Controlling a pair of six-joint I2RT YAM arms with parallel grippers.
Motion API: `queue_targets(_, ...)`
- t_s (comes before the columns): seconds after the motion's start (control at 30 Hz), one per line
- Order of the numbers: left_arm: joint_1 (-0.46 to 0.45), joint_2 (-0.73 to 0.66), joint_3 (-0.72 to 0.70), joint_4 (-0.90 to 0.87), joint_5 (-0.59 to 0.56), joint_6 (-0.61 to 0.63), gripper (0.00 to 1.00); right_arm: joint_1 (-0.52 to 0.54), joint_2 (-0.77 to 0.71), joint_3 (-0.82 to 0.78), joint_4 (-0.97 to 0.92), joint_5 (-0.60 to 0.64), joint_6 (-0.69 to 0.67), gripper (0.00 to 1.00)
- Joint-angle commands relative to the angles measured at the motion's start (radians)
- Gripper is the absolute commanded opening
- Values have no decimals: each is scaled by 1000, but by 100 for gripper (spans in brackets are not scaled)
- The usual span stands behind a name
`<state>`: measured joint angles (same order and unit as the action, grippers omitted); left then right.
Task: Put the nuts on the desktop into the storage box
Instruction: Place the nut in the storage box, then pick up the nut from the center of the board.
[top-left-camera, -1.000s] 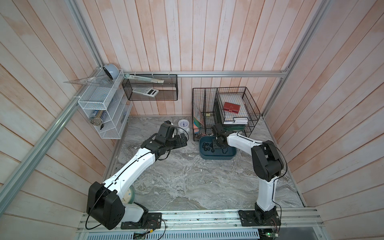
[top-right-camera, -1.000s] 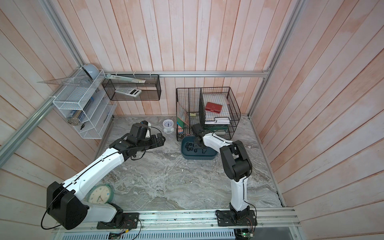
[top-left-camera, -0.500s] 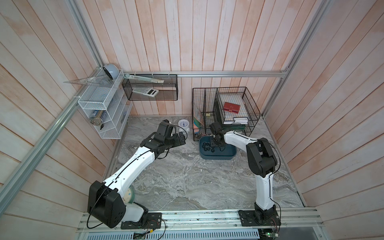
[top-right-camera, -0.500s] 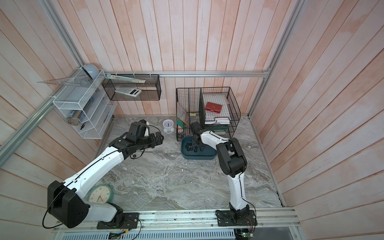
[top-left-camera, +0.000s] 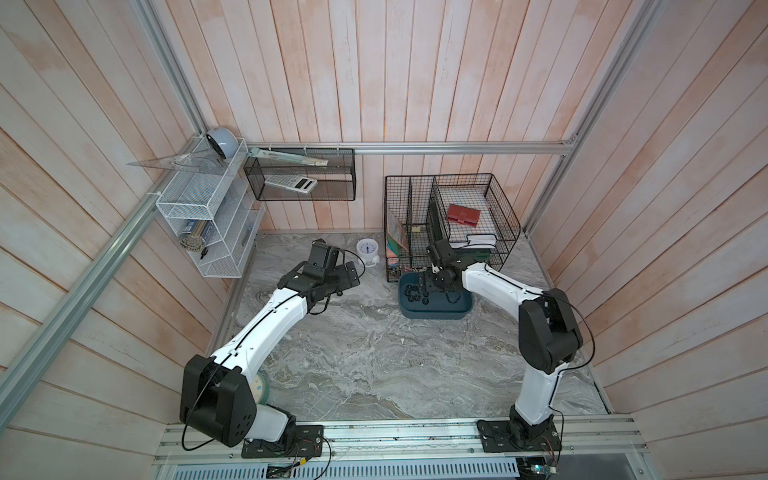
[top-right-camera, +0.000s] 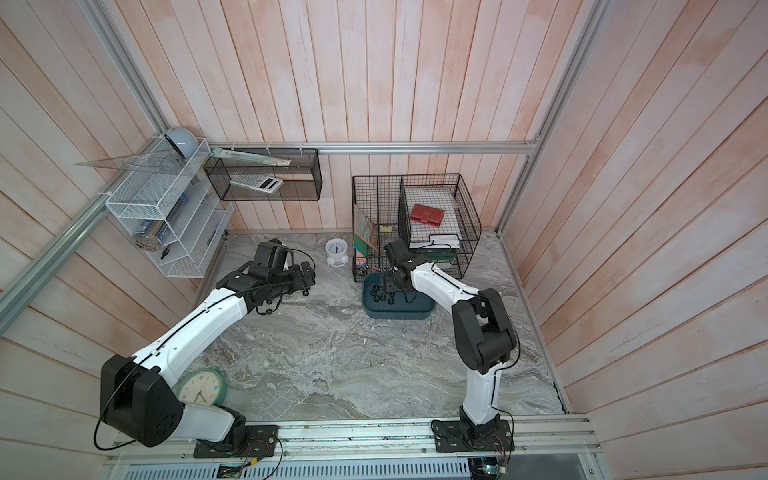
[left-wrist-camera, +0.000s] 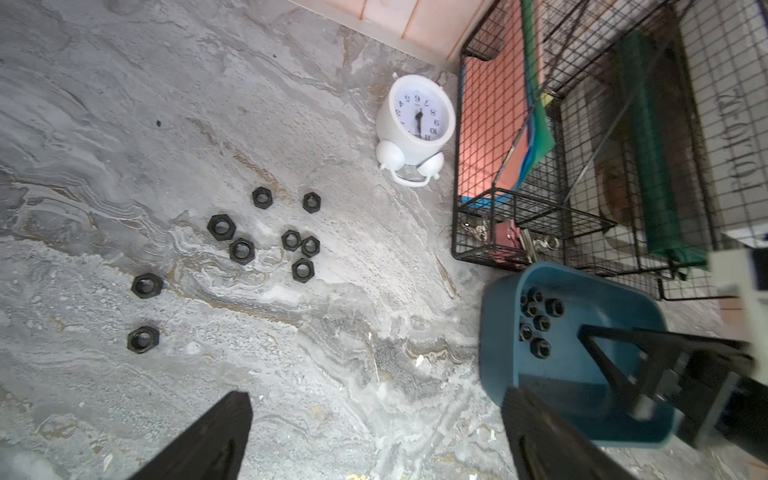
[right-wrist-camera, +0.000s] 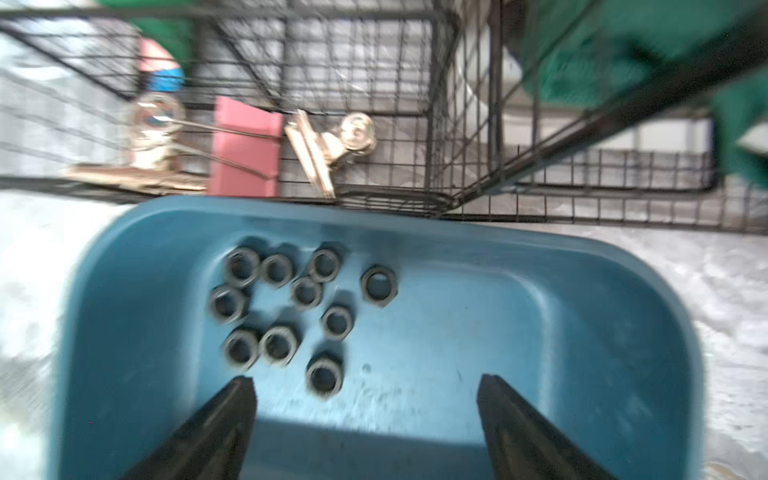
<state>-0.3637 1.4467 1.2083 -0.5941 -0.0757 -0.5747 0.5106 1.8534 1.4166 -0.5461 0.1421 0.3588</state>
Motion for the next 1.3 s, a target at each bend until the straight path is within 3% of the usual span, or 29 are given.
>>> queue_targets(0.0,27,25,27,-16,-21,18,100,38,-50,-25,-25,-33,-22,98)
queue_targets(0.47,215,90,-50,-42,-90,-26,98,182,-45,62,-5,-174,-57,97)
queue_targets(0.7,278,157,-68,-66,-112,-51,86,238,2,126,10,-241,-60,98)
queue_targets(0.83,296,215,-60,-70,-94,-56,68,260,21,154,4,-251,-64,98)
queue_targets(1.27,308,349,-52,-73,-69,-61,48,263,16,159,-18,-217,-71,98)
